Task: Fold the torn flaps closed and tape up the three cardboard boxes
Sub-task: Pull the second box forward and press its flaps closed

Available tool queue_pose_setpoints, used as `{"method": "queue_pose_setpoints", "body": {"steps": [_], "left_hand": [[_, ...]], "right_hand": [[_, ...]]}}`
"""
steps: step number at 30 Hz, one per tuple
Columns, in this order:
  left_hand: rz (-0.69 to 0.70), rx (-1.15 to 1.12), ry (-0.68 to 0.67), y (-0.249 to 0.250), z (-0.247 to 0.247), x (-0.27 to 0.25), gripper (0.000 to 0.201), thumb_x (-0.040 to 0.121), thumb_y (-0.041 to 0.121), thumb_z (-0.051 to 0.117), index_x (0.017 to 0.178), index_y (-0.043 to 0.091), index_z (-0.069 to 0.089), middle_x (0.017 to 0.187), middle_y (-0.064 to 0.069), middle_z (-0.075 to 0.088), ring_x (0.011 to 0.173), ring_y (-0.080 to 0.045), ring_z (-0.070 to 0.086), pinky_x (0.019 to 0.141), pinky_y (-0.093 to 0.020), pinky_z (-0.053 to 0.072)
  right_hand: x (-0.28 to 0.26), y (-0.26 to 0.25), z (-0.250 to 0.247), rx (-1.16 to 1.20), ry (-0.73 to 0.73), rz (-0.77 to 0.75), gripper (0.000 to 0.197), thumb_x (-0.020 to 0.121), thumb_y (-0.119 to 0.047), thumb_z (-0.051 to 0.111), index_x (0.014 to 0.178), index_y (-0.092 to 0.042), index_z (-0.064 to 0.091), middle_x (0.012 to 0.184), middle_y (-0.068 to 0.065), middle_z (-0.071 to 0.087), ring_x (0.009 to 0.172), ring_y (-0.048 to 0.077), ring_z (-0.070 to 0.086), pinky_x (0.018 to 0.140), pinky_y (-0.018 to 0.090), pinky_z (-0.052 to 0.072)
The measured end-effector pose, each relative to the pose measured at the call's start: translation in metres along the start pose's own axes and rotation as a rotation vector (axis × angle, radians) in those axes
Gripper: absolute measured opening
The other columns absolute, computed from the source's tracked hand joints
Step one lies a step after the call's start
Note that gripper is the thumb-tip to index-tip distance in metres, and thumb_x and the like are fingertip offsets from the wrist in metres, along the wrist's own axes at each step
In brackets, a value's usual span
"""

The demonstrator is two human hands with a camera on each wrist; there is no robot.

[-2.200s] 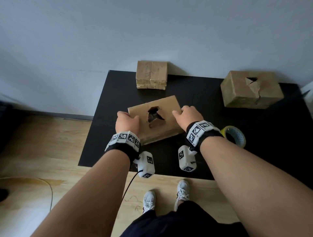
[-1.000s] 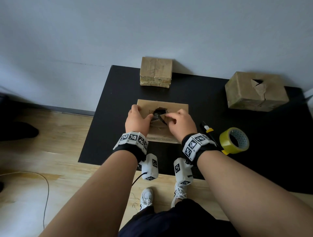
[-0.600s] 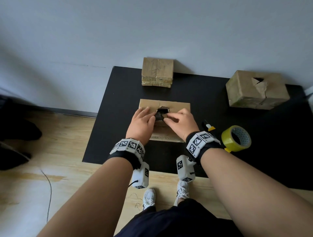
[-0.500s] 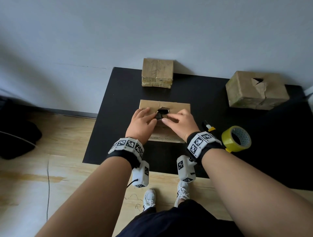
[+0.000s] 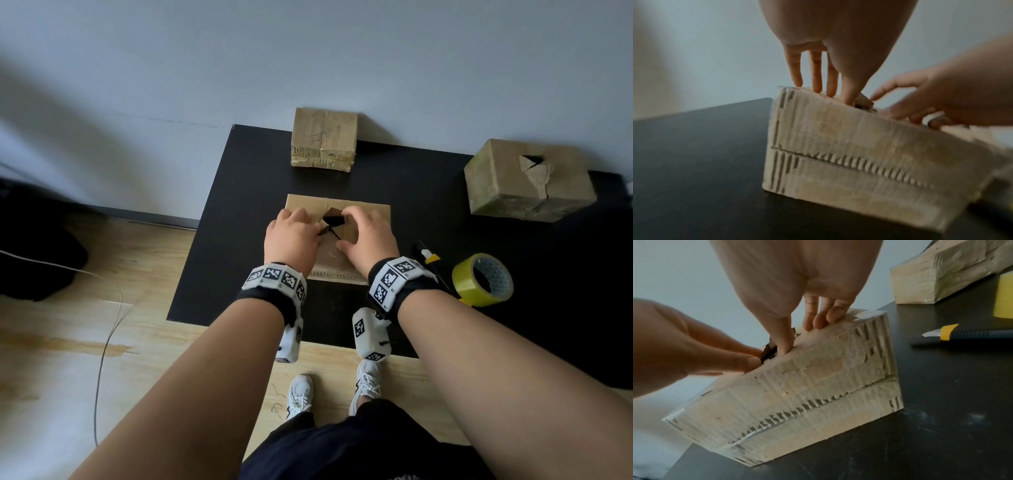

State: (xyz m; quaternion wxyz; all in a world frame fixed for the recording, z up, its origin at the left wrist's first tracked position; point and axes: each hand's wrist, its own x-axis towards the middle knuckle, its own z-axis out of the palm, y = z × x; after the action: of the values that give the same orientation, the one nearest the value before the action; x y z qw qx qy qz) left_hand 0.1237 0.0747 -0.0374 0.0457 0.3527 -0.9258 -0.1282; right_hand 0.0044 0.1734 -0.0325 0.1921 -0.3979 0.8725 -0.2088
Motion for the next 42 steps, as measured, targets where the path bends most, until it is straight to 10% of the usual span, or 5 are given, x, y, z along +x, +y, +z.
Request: {"method": "queue_pose_setpoints", "body": {"steps": [16, 26, 31, 35, 42], "left_hand": [[0.162, 0.031, 0.104, -0.008, 0.018, -0.014, 0.026, 0.087, 0.018, 0.066, 0.112, 0.016, 0.070, 0.118, 0.000, 0.067, 0.108, -0.024, 0.061, 0.063, -0.036, 0.056], [0.178, 0.050, 0.078, -0.004, 0.013, -0.027, 0.041, 0.096, 0.030, 0.045, 0.130, 0.012, 0.060, 0.137, -0.002, 0.055, 0.129, -0.023, 0.048, 0.107, -0.036, 0.037], [-0.065, -0.010, -0.074, 0.000, 0.013, -0.032, 0.056, 0.104, 0.040, 0.027, 0.155, 0.023, 0.014, 0.163, 0.004, 0.005, 0.150, -0.021, -0.003, 0.122, -0.041, 0.001], [-0.201, -0.172, -0.195, 0.002, 0.011, -0.030, 0.058, 0.104, 0.044, 0.026, 0.156, 0.024, 0.009, 0.163, 0.007, -0.008, 0.150, -0.021, -0.008, 0.118, -0.035, 0.018], [0.134, 0.340, -0.338, -0.023, 0.010, 0.009, 0.055, 0.100, 0.022, 0.043, 0.152, 0.021, 0.024, 0.162, -0.011, -0.006, 0.146, -0.043, -0.013, 0.119, -0.055, 0.009]], "right_hand": [[-0.002, 0.008, 0.002, -0.234, -0.031, -0.153, 0.045, 0.097, -0.038, 0.055, 0.141, -0.030, 0.051, 0.102, -0.001, 0.036, 0.103, 0.021, 0.043, 0.082, 0.035, 0.045], [-0.006, 0.007, -0.002, -0.165, -0.032, -0.127, 0.048, 0.096, -0.033, 0.059, 0.143, -0.030, 0.049, 0.112, 0.003, 0.042, 0.109, 0.021, 0.045, 0.087, 0.032, 0.046], [-0.016, 0.009, -0.011, -0.142, 0.122, 0.030, 0.052, 0.093, -0.035, 0.060, 0.143, -0.026, 0.046, 0.128, 0.006, 0.047, 0.120, 0.024, 0.044, 0.096, 0.036, 0.043], [-0.019, 0.012, -0.019, -0.098, 0.116, 0.324, 0.051, 0.096, -0.029, 0.054, 0.143, -0.018, 0.038, 0.135, 0.011, 0.043, 0.121, 0.029, 0.047, 0.087, 0.037, 0.045], [-0.009, 0.012, -0.023, 0.068, -0.005, 0.427, 0.056, 0.099, -0.024, 0.053, 0.149, -0.015, 0.031, 0.141, 0.010, 0.047, 0.124, 0.027, 0.053, 0.087, 0.033, 0.045]]}}
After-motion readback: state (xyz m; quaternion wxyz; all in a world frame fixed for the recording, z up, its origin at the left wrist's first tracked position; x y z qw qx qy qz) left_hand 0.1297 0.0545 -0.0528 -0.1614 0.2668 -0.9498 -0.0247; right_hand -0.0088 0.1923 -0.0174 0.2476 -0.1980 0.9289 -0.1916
